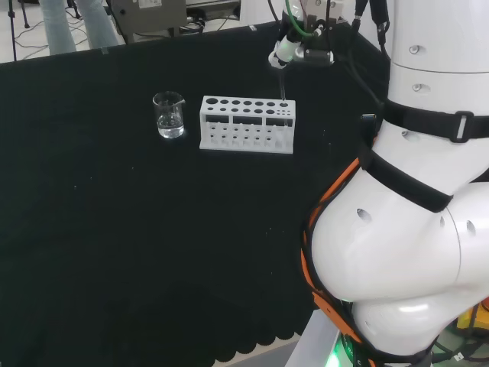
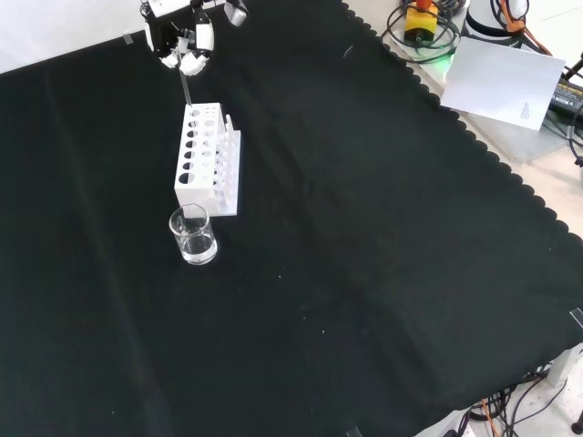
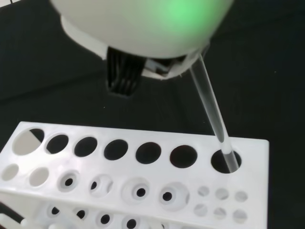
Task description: Put the glass rod back on the white test tube rack.
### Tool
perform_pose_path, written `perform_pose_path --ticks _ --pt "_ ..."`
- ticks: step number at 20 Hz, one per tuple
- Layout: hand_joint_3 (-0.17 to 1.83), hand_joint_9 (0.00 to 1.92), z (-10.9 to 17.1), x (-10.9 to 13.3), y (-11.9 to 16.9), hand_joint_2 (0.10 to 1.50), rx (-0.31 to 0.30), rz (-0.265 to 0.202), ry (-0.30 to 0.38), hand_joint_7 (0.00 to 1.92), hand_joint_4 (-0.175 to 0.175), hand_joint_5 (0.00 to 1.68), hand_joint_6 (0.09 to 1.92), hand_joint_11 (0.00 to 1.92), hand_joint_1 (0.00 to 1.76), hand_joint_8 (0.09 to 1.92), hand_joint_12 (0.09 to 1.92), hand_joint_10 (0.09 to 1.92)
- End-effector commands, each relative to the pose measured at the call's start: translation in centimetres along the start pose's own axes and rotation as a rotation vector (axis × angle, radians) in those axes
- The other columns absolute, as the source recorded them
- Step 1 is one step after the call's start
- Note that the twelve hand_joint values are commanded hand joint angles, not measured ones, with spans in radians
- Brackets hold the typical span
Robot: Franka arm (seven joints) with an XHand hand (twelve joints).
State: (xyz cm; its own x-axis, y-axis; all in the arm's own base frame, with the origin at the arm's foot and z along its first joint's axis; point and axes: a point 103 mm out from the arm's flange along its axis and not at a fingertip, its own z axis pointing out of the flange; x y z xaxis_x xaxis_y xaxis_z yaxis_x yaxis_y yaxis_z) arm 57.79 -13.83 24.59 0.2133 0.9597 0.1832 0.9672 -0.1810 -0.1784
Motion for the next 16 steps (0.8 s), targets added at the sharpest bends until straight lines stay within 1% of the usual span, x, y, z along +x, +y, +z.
perform_pose_path --ticks 1,4,10,16 --pt "0.98 1.92 -0.54 -0.47 0.01 0.44 -0.017 0.011 -0.001 1.7 -0.175 1.39 0.61 1.38 1.23 0.85 0.7 0.67" --pt "0.98 1.92 -0.63 -0.04 0.62 0.44 -0.022 0.019 -0.01 1.7 -0.175 1.39 0.61 1.38 1.23 0.85 0.7 0.67" --pt "0.98 1.92 -0.36 -0.15 0.71 0.44 -0.005 0.016 -0.008 1.7 -0.175 1.39 0.61 1.38 1.23 0.85 0.7 0.67" --pt "0.98 1.92 -0.1 -0.28 0.99 0.44 -0.002 0.029 -0.01 1.7 -0.175 1.39 0.62 1.38 1.23 0.85 0.7 0.67"
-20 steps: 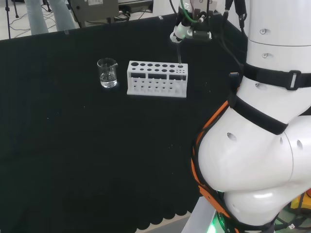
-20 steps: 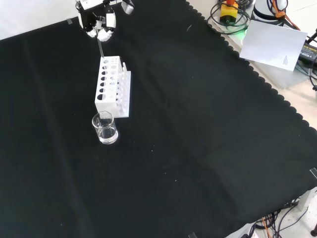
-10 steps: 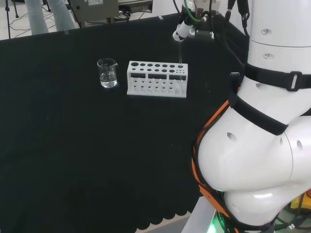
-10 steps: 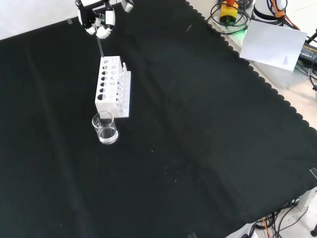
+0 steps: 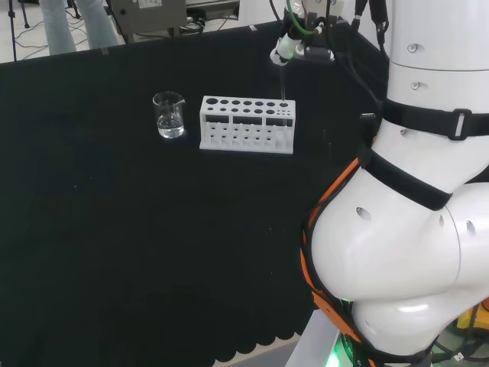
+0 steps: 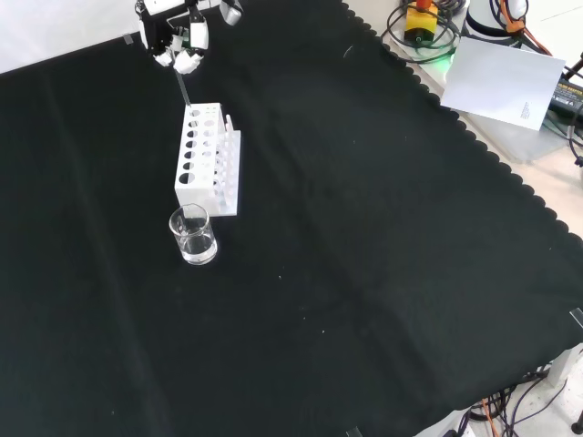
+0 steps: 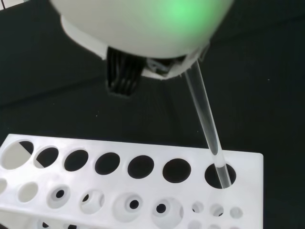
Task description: Put the glass rod back on the white test tube rack.
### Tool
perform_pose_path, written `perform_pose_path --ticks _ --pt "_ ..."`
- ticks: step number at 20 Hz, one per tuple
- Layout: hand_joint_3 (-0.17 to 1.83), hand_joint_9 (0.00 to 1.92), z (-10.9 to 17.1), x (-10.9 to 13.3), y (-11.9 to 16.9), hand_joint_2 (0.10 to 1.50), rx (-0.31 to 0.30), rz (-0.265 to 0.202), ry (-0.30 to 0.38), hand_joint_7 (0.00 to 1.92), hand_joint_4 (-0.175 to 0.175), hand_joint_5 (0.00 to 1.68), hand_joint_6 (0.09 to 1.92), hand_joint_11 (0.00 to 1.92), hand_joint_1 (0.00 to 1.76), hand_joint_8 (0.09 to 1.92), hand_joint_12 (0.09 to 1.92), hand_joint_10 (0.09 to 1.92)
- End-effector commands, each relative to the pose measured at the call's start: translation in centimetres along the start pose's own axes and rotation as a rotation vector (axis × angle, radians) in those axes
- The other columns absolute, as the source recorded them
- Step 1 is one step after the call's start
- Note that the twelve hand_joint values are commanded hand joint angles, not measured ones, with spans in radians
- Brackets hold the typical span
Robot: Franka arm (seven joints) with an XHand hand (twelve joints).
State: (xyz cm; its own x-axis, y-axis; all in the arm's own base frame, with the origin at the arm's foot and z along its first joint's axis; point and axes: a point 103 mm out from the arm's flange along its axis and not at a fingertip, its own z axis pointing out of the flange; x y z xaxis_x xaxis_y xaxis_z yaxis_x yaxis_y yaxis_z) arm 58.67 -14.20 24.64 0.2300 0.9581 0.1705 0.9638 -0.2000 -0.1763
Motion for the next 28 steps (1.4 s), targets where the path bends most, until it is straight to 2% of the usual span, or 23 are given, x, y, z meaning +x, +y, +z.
perform_pose_path --ticks 1,10,23,25,28 --pt "0.98 1.92 0.1 -0.3 0.1 0.44 0.002 0.014 0.006 1.7 -0.175 1.39 0.62 1.38 1.23 0.85 0.7 0.67" --pt "0.98 1.92 -0.1 -1.5 0.1 0.44 -0.002 0.037 0.015 1.7 -0.175 1.39 0.62 1.38 1.22 0.85 0.7 0.68" --pt "0.93 1.92 0.4 -0.9 0.1 0.47 0.027 0.005 0.024 1.7 -0.175 1.39 0.59 1.41 1.22 0.82 0.7 0.68" --pt "0.8 1.92 0.3 -0.9 0.0 0.55 0.032 0.003 0.02 1.68 -0.175 1.35 0.58 1.45 1.22 0.79 0.7 0.68" --pt "0.91 1.92 0.2 -0.8 -0.1 0.41 0.037 0.003 0.02 1.66 -0.175 1.04 0.7 1.53 1.24 0.72 0.68 0.65"
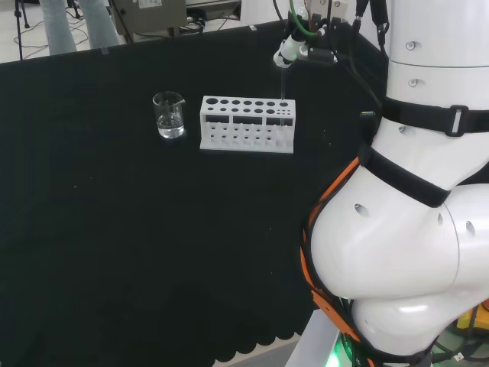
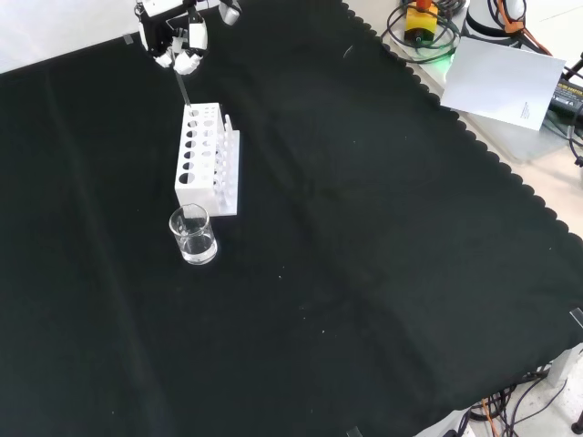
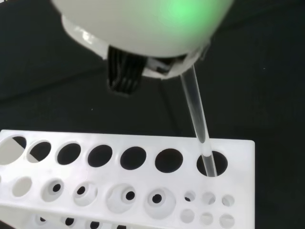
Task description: Put the glass rod back on the white test tube rack.
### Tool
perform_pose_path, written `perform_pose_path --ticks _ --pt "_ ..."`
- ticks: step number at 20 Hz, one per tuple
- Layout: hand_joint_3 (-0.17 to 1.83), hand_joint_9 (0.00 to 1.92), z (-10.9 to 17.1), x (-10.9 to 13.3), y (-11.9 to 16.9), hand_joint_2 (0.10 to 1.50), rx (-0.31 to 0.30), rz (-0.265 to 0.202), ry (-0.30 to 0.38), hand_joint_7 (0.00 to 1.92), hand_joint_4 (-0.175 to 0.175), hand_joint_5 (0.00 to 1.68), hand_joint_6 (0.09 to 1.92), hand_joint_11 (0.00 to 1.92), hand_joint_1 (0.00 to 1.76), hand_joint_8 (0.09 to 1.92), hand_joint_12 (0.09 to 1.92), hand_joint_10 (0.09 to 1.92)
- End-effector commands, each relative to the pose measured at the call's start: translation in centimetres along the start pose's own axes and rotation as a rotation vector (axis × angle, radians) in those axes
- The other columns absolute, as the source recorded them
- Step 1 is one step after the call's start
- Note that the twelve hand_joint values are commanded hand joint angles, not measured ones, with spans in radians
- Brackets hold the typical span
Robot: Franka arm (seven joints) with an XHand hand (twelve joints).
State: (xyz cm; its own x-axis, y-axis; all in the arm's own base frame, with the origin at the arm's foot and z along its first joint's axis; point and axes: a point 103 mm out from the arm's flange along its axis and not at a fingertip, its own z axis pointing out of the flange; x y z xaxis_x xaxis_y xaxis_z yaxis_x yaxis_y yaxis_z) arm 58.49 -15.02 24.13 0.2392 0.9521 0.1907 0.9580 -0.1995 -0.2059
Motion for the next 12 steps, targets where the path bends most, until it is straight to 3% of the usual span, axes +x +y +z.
perform_pose_path --ticks 1,6,12 --pt "0.93 1.92 -0.15 0.12 -0.16 0.39 0.008 -0.003 -0.003 1.66 -0.175 0.95 0.76 1.55 1.24 0.7 0.67 0.64" --pt "0.93 1.92 -0.57 0.29 -0.43 0.35 0.005 -0.002 -0.008 1.64 -0.175 0.65 0.91 1.6 1.26 0.65 0.67 0.63" --pt "0.93 1.92 -0.82 0.4 -0.62 0.35 -0.005 -0.001 -0.012 1.64 -0.175 0.6 0.92 1.62 1.27 0.64 0.68 0.63"
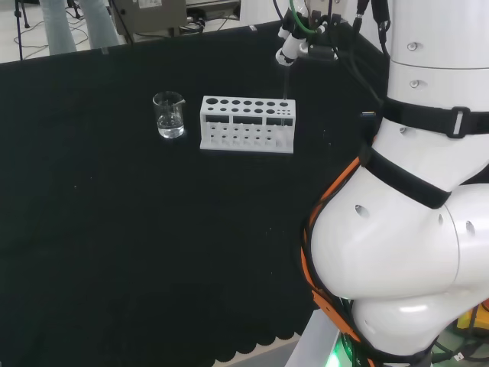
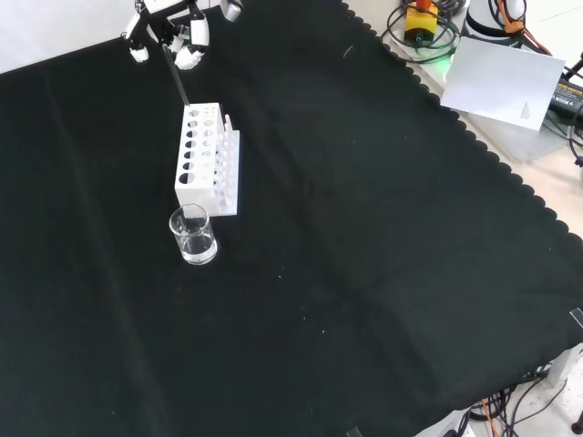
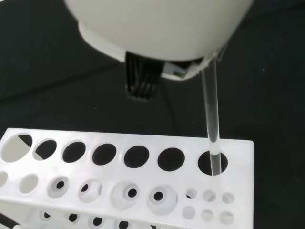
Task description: Put the glass rod back on the white test tube rack.
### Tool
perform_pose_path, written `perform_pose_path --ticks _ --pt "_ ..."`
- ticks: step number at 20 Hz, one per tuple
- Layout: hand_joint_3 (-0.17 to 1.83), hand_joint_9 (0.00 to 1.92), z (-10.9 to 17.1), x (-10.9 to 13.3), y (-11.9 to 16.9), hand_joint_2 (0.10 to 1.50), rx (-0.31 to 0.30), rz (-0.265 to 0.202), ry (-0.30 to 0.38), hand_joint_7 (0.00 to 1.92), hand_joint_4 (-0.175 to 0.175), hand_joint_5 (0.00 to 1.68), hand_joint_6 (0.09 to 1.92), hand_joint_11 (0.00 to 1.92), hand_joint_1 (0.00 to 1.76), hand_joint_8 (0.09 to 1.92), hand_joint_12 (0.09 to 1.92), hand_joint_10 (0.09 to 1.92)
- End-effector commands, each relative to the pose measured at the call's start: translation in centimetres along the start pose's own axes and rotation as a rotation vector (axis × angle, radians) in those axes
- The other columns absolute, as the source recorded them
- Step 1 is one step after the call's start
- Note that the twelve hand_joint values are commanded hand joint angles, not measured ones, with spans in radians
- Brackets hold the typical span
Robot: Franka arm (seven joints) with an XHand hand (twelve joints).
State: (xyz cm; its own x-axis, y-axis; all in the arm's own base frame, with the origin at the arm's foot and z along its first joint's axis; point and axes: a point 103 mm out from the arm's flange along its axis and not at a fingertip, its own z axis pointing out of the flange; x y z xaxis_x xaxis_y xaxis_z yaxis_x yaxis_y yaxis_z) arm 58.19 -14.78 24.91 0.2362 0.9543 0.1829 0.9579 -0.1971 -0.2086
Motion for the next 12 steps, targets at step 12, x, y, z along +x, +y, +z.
perform_pose_path --ticks 12 --pt "0.92 1.92 -3.4 0.8 -2.2 0.35 -0.048 -0.003 0.003 1.65 -0.175 0.65 0.9 1.62 1.27 0.63 0.68 0.63"
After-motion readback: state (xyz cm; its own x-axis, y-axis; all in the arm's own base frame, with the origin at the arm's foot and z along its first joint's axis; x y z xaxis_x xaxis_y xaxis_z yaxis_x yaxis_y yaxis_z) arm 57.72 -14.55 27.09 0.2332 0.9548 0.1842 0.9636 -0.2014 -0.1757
